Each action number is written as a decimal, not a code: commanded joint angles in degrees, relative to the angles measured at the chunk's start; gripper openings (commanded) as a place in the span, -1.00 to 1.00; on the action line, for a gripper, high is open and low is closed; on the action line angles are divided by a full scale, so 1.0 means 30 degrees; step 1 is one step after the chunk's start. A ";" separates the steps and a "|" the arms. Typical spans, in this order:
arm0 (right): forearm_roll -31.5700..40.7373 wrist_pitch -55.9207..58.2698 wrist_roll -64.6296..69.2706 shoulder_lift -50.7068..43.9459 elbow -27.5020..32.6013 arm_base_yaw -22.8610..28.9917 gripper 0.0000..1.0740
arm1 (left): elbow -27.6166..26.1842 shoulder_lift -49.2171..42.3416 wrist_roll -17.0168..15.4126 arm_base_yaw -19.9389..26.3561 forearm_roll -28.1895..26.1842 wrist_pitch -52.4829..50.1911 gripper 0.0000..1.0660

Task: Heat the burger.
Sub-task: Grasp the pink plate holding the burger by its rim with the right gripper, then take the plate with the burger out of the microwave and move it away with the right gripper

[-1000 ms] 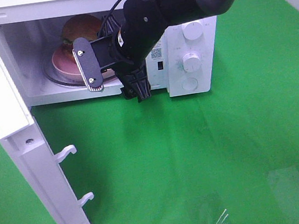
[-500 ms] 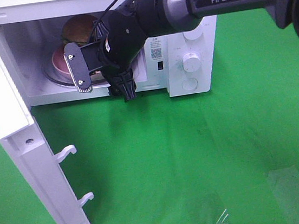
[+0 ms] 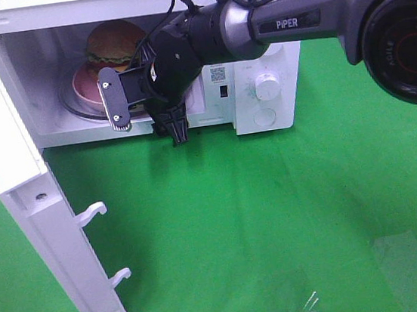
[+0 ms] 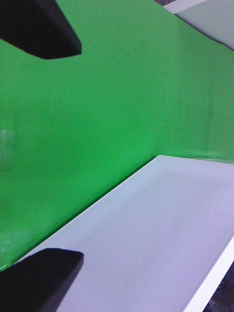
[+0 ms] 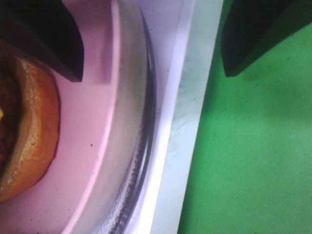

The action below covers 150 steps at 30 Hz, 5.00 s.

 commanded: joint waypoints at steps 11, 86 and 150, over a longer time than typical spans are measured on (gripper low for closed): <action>0.0802 0.0497 0.0229 0.0076 -0.0267 -0.0095 -0.35 | 0.0057 -0.0057 -0.0038 0.0038 -0.0019 -0.0019 0.83; 0.0535 -0.6570 -0.2788 -1.0275 1.4973 0.0630 -1.00 | 0.0057 -0.0057 -0.0038 0.0038 -0.0038 -0.0019 0.83; -1.0046 0.4297 1.5298 -2.7177 2.6834 0.0630 -1.00 | 0.0057 -0.0057 -0.0038 0.0038 -0.0038 -0.0019 0.83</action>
